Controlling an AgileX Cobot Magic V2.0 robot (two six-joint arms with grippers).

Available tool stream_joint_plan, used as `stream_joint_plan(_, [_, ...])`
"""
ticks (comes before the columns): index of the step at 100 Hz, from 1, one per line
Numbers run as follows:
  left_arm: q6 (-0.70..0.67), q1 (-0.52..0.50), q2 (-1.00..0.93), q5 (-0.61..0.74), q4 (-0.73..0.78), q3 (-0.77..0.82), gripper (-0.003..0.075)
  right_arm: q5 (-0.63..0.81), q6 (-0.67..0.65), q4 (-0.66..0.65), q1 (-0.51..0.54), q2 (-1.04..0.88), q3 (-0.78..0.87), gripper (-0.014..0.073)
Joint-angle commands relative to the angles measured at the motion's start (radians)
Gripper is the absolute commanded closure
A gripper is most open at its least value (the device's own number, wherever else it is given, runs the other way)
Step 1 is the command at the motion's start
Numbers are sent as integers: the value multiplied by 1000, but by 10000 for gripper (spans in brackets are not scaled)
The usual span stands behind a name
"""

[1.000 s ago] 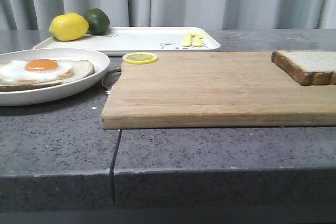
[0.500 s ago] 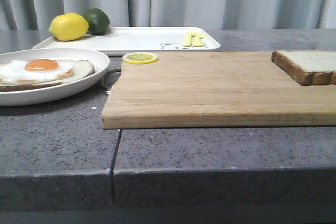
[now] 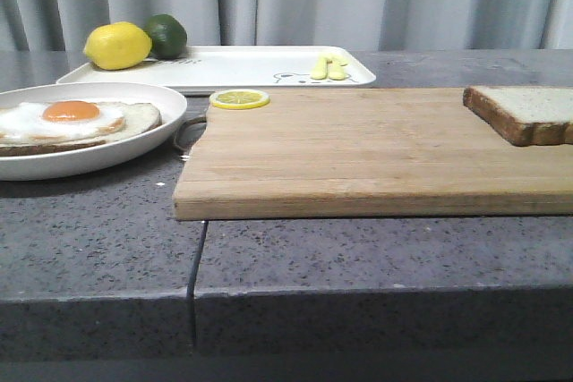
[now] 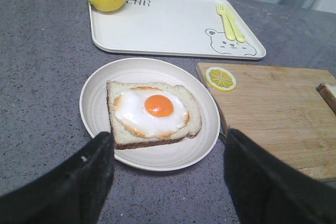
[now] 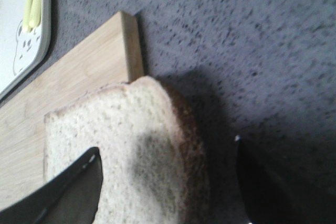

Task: Place bread and move sandwich to tray
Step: 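Lower the right gripper and grasp the bread slice by its edge, then lift the bread slice with the right gripper and carry it toward the plate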

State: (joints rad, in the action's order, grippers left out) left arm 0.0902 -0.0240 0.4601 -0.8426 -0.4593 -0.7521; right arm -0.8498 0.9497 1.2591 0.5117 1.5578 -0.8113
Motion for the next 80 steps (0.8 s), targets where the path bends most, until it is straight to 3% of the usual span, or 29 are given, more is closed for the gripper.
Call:
stream_joint_plan(1, [1,0,16,68,-31,-35,304,-69,16,49,-12,-13,-25,55])
stream_joint_plan(27, [1,0,16,68,-31,-35,304,-80,23,48,-36,5,-25,87])
stream_joint_plan(37, [1,0,16,68,-31,-35,304,-69,23,48,-36,5,-25,200])
stream_joint_plan(61, [1,0,16,68,-31,-35,304,-60,23,48,-36,5,-25,571])
stream_joint_plan(80, [1,0,16,68,-31,-35,304,-130,23,73,-36,-22,-34,620])
